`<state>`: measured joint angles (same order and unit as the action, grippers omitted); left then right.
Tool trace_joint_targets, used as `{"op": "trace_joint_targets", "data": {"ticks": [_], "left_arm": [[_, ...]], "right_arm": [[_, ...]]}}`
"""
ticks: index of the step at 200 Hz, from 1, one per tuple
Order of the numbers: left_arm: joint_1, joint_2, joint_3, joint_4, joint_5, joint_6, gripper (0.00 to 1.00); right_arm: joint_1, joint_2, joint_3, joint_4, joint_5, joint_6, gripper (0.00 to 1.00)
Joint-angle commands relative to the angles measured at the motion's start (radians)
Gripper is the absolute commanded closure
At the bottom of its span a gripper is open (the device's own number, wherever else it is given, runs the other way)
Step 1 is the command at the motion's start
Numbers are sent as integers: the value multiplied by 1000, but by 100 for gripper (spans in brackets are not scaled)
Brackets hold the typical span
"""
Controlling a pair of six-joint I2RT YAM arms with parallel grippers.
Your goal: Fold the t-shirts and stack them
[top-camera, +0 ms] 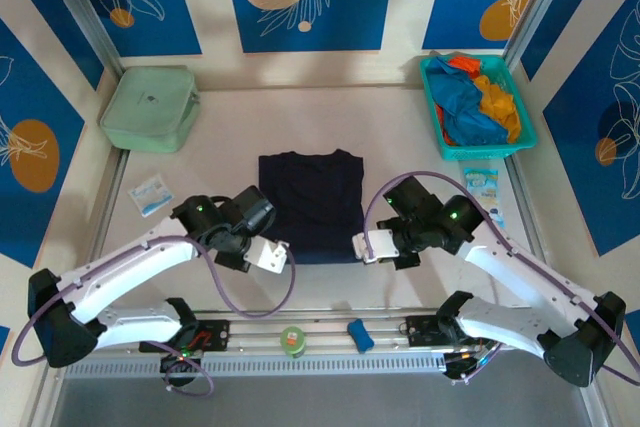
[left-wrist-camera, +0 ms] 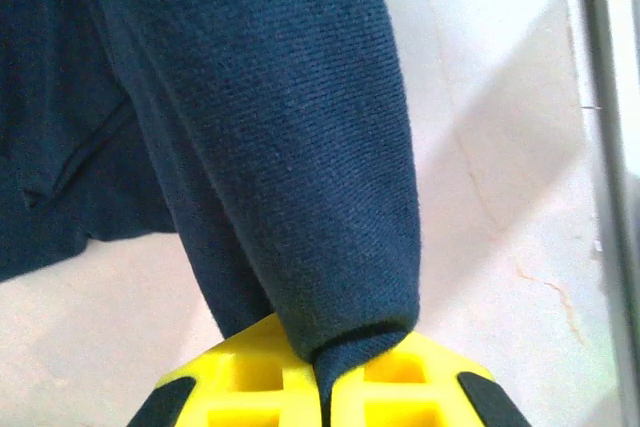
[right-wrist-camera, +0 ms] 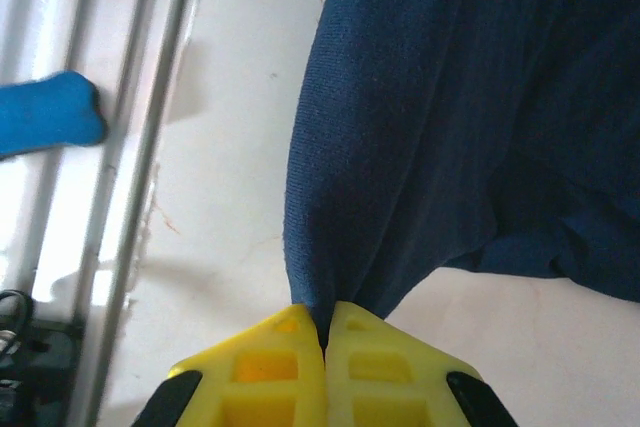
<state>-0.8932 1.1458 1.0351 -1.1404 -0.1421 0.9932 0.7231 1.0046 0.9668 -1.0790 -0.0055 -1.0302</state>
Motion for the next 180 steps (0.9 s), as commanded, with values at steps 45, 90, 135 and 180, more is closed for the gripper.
{"op": "trace_joint_targets", "data": {"ticks": [45, 90, 135, 180], "left_arm": [[51, -49, 40, 62, -177, 3, 100], [239, 52, 158, 218, -40, 108, 100], [358, 275, 278, 260, 53, 142, 100], [442, 451, 381, 366, 90, 153, 100]], "right_arm": [[-114, 107, 170, -21, -72, -77, 100], [-257, 280, 323, 8, -121, -170, 100], [-354, 473, 449, 24, -196, -224, 100], [-418, 674, 575, 36, -216, -249, 100]]}}
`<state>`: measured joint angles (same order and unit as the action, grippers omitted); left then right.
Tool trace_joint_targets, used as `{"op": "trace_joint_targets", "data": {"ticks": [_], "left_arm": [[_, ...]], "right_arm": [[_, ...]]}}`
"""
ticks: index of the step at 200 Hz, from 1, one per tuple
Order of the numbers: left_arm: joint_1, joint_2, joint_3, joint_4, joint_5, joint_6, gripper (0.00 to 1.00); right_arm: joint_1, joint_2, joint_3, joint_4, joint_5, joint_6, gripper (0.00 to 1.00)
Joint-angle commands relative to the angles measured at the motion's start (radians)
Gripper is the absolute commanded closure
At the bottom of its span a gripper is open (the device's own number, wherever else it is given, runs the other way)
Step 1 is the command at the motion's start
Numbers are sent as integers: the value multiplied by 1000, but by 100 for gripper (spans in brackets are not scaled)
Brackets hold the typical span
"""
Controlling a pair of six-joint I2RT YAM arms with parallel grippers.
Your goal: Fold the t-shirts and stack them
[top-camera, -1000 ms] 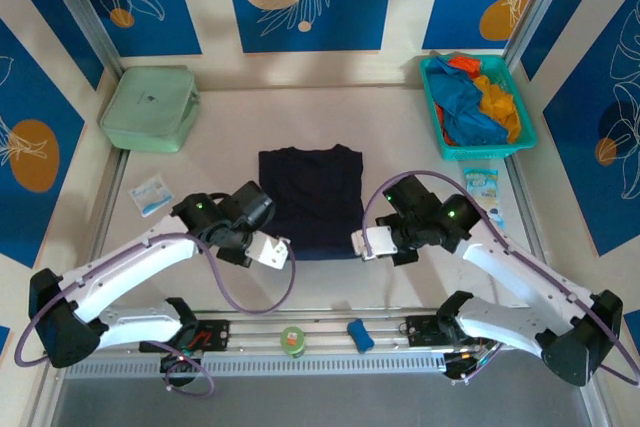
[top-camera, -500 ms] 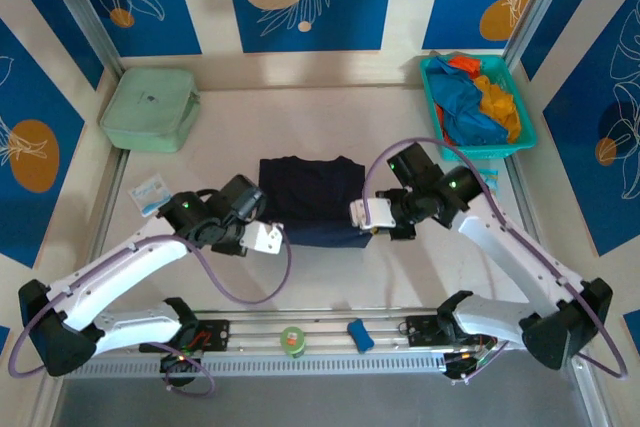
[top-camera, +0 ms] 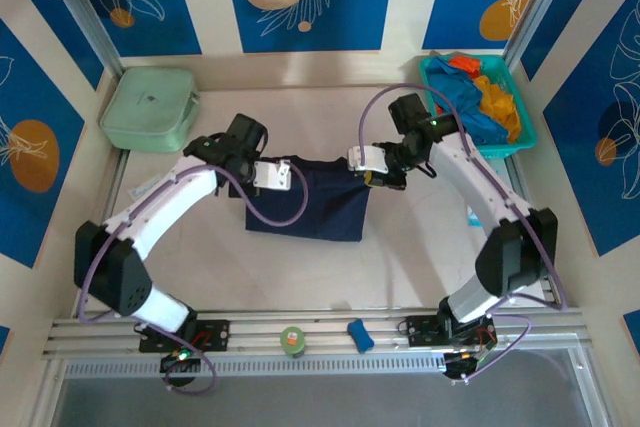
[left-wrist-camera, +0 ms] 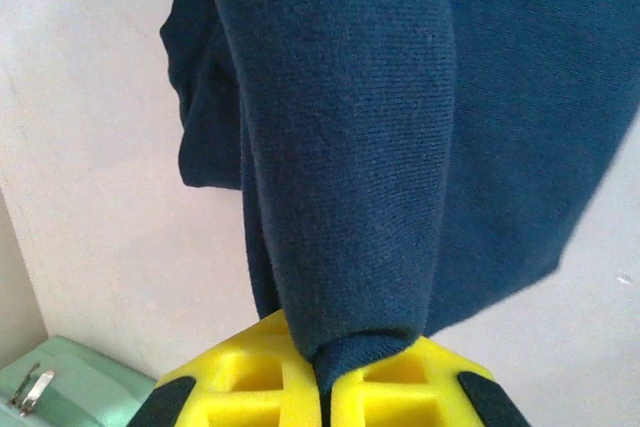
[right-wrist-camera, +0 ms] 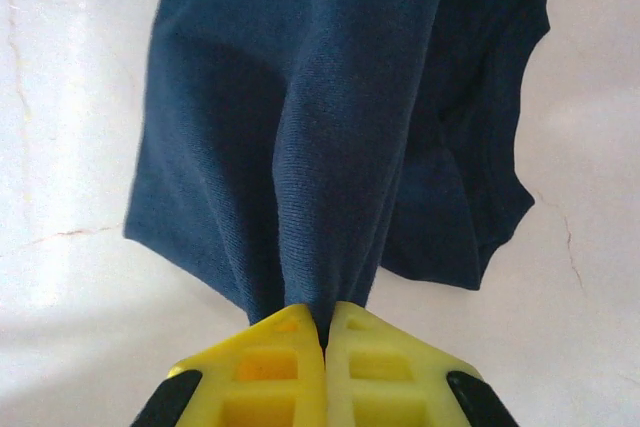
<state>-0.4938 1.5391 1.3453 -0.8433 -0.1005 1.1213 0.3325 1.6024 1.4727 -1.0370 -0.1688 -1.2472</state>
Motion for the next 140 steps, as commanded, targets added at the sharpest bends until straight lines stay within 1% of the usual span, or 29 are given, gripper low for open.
{"op": "trace_joint_targets", "data": {"ticks": [1, 23, 47, 98, 115, 140], "left_arm": [[44, 61, 73, 71, 48, 25, 100], [71, 135, 120, 110, 59, 35, 100], [96, 209, 154, 156, 66, 37, 100], [136, 321, 158, 318, 74, -19, 100], [144, 349, 149, 368, 66, -42, 100], [152, 383, 119, 440, 38, -64, 100]], "right_arm": [[-28, 82, 73, -6, -52, -31, 100], [-51, 169, 126, 2, -38, -25, 100], [-70, 247, 154, 57, -15, 14, 100], [-81, 348, 131, 259, 49, 142, 100], [-81, 367, 117, 338, 54, 188, 100], [-73, 407, 114, 403, 75, 247, 100]]}}
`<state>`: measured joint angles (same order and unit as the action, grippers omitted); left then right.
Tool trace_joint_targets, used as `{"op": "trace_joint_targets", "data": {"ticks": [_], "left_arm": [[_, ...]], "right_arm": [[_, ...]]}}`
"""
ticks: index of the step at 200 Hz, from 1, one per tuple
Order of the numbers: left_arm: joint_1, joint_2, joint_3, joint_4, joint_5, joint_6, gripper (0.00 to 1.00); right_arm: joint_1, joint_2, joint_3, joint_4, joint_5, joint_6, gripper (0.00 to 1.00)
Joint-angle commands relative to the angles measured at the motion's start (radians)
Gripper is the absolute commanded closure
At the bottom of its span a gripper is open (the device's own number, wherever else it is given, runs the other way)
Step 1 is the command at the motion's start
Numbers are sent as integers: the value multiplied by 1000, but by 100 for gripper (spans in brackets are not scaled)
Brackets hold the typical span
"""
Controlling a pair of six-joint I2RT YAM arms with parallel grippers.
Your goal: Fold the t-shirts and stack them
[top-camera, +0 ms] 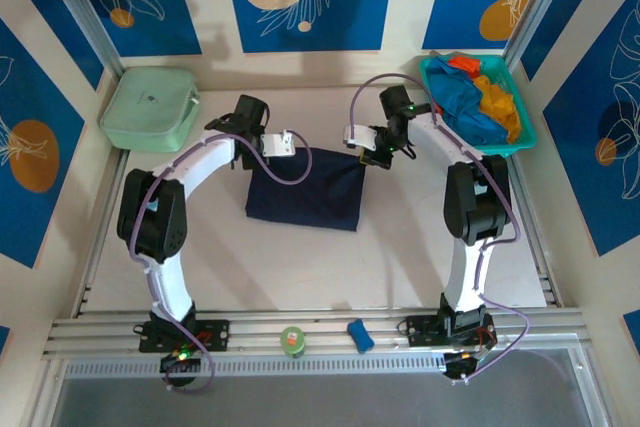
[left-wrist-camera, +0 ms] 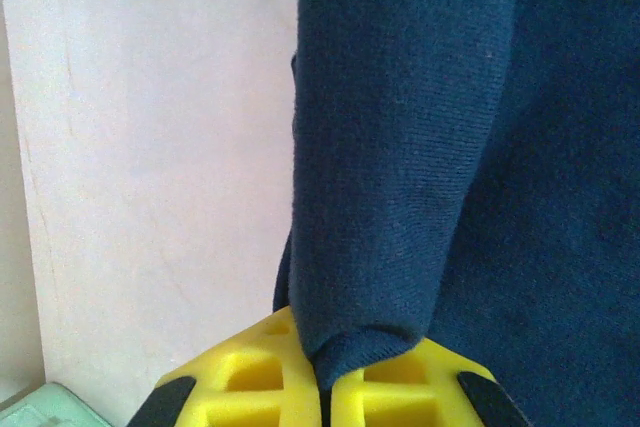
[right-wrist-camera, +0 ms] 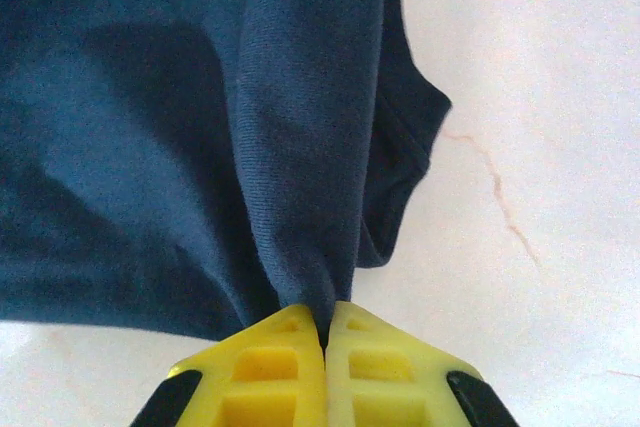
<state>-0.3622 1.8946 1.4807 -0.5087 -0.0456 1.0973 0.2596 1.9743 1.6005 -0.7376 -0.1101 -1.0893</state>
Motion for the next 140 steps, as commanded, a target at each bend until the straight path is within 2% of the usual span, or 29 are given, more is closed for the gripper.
{"op": "trace_joint_targets", "data": {"ticks": [1, 16, 28, 41, 53, 71, 81, 96, 108, 140], "left_arm": [[21, 29, -18, 108, -18, -41, 100], [24, 40, -37, 137, -26, -49, 100], [28, 44, -56, 164, -32, -61, 84], [30, 41, -81, 203, -51, -70, 75], [32, 35, -111, 259, -83, -85, 62], [35, 13, -156, 360, -140, -110, 51], [36, -1, -173, 410, -182, -124, 46], [40, -26, -196, 491, -254, -149, 37], [47, -52, -213, 562, -320, -176, 29], [85, -165, -254, 741, -501, -337, 8]], "right_arm": [[0, 37, -15, 106, 17, 91, 100], [6, 59, -20, 151, 37, 128, 94], [12, 70, -25, 194, 46, 161, 84], [18, 76, -31, 237, 47, 194, 74], [24, 78, -31, 269, 47, 226, 66], [33, 88, -2, 289, 56, 297, 59], [38, 89, 12, 292, 52, 323, 57], [44, 78, 20, 308, 53, 367, 48], [43, 61, 31, 319, 48, 428, 46], [26, -25, 59, 321, 14, 641, 35]]}}
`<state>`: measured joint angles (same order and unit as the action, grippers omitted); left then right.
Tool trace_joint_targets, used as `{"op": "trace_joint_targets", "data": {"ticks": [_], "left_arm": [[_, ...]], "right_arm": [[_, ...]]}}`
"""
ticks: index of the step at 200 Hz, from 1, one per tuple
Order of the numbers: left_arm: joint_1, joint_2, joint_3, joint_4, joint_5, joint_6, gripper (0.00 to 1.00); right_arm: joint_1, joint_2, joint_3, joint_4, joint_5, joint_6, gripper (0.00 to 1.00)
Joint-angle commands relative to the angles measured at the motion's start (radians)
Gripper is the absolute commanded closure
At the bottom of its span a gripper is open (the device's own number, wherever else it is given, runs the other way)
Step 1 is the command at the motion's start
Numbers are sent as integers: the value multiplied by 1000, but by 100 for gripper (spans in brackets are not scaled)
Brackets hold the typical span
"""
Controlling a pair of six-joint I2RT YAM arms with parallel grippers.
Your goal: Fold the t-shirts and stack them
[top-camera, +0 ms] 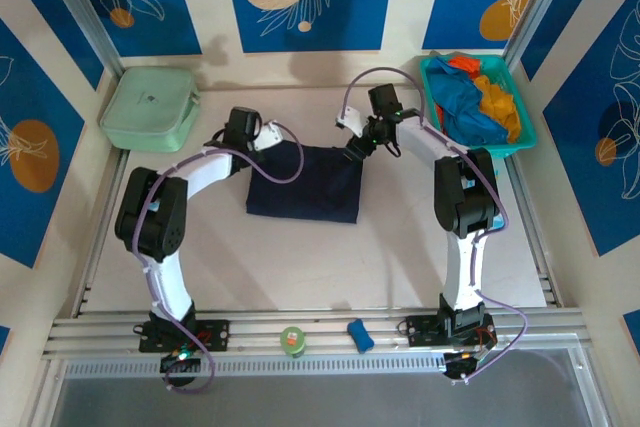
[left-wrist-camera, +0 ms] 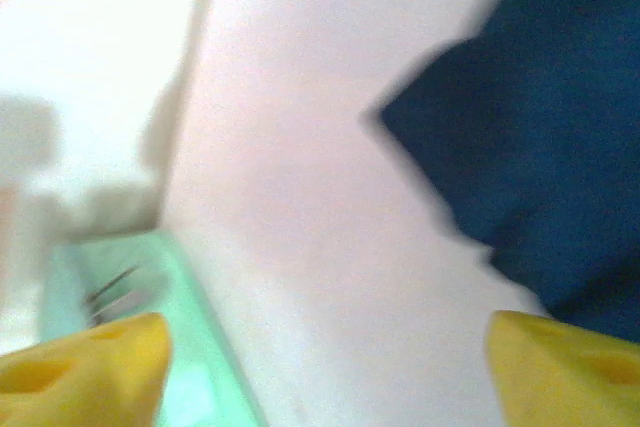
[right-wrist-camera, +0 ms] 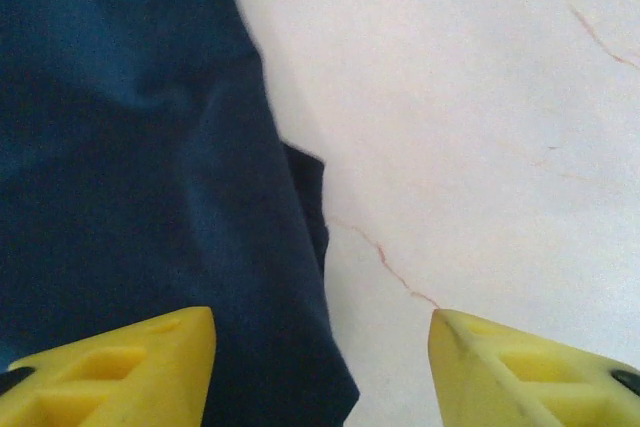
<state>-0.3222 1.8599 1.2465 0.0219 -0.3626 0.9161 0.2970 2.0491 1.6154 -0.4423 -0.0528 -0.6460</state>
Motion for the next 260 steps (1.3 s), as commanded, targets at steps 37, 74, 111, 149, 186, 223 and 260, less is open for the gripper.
{"op": "trace_joint_targets", "data": {"ticks": [37, 74, 111, 149, 186, 223, 260], "left_arm": [[92, -329, -39, 148, -212, -391, 3], [124, -515, 26, -182, -176, -691, 1], [129, -642, 156, -639, -35, -926, 0], [129, -696, 122, -884, 235, -1148, 13], [90, -581, 64, -942, 326, -1244, 18], [68, -430, 25, -835, 325, -1296, 12], [64, -256, 65, -754, 342, -1313, 7]], "right_arm": [[-69, -233, 141, -102, -60, 584, 28], [-182, -307, 288, -402, -247, 861, 30], [-182, -475, 153, -497, -133, 951, 30], [-112, -552, -55, -515, -50, 1041, 30], [-19, -453, -157, -448, -26, 1098, 29], [50, -293, -154, -379, 11, 1130, 25], [78, -187, -161, -304, 26, 1167, 25]]}}
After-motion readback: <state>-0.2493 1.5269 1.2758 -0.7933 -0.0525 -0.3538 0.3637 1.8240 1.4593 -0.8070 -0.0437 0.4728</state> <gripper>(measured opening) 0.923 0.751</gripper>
